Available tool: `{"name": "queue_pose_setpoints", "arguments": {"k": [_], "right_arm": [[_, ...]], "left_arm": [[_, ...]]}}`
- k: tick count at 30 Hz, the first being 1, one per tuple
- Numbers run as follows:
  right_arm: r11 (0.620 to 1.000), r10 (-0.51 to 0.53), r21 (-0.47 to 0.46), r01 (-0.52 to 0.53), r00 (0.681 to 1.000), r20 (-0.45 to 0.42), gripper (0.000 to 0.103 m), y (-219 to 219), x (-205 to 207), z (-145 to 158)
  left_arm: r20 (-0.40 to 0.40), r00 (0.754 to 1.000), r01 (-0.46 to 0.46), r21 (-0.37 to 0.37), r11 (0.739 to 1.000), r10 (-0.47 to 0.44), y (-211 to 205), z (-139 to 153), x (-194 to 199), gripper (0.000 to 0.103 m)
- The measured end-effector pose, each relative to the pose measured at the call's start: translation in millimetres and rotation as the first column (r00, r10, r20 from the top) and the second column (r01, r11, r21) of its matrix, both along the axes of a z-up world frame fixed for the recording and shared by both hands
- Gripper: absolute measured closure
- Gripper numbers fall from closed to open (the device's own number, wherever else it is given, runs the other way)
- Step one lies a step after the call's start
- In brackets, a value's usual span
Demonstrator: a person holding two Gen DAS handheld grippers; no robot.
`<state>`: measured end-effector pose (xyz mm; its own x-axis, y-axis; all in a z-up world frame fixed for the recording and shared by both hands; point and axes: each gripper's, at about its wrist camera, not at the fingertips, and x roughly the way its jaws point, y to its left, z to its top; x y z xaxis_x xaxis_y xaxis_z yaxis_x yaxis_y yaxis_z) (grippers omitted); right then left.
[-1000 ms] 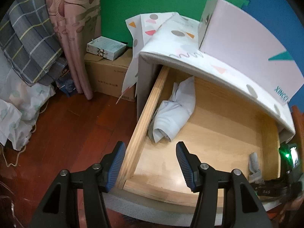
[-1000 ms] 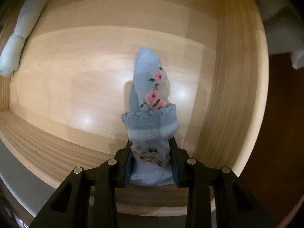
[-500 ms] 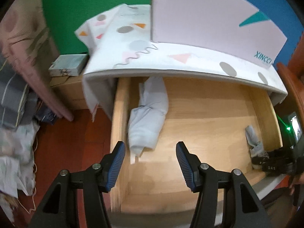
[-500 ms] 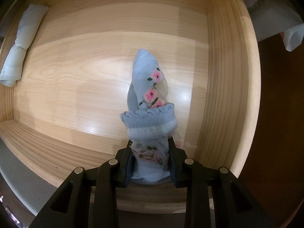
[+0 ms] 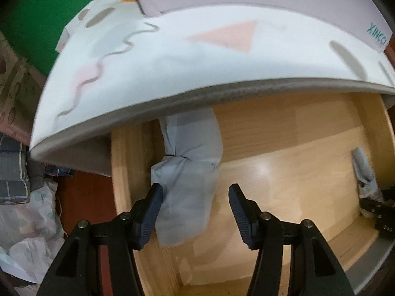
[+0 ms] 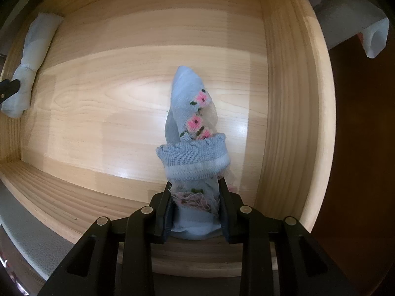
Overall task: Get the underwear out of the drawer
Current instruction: 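Lower the left tool onto the white rolled item and grasp it, then lift the white rolled item out of the drawer with the left tool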
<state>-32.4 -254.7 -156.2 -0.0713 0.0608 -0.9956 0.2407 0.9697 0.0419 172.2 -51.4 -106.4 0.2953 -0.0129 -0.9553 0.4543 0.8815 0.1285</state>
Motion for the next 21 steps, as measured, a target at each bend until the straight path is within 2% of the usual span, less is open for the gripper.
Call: {"name": "queue_pose_setpoints", "arguments": {"k": [9,12,17,20,21], "right_arm": [[1.000,-0.004,0.030,0.003,1.000,0.013,0.073,-4.0,-2.6,5.7],[0.999,-0.003,0.033,0.003,1.000,0.014,0.073,-4.5,-3.1,5.8],[0.999,-0.002,0.032,0.002,1.000,0.013,0.073,-5.0,-3.1,5.7],[0.999,-0.001,0.032,0.000,1.000,0.012,0.073,-5.2,-2.9,5.6],[0.999,-0.001,0.032,0.001,1.000,0.013,0.073,-4.8,-2.7,5.4]], "left_arm": [[0.016,1.000,0.015,0.106,0.994,-0.016,-12.1,-19.2,18.9,0.046],[-0.004,1.000,0.011,0.102,0.995,-0.011,-12.2,-21.7,23.2,0.046],[-0.017,0.999,0.033,0.142,0.989,-0.031,-16.1,-27.7,22.4,0.046],[-0.052,0.999,0.021,0.127,0.992,-0.015,-14.5,-29.4,21.0,0.060],[-0.064,0.998,0.014,0.124,0.992,-0.006,-13.6,-29.5,21.0,0.061]]}}
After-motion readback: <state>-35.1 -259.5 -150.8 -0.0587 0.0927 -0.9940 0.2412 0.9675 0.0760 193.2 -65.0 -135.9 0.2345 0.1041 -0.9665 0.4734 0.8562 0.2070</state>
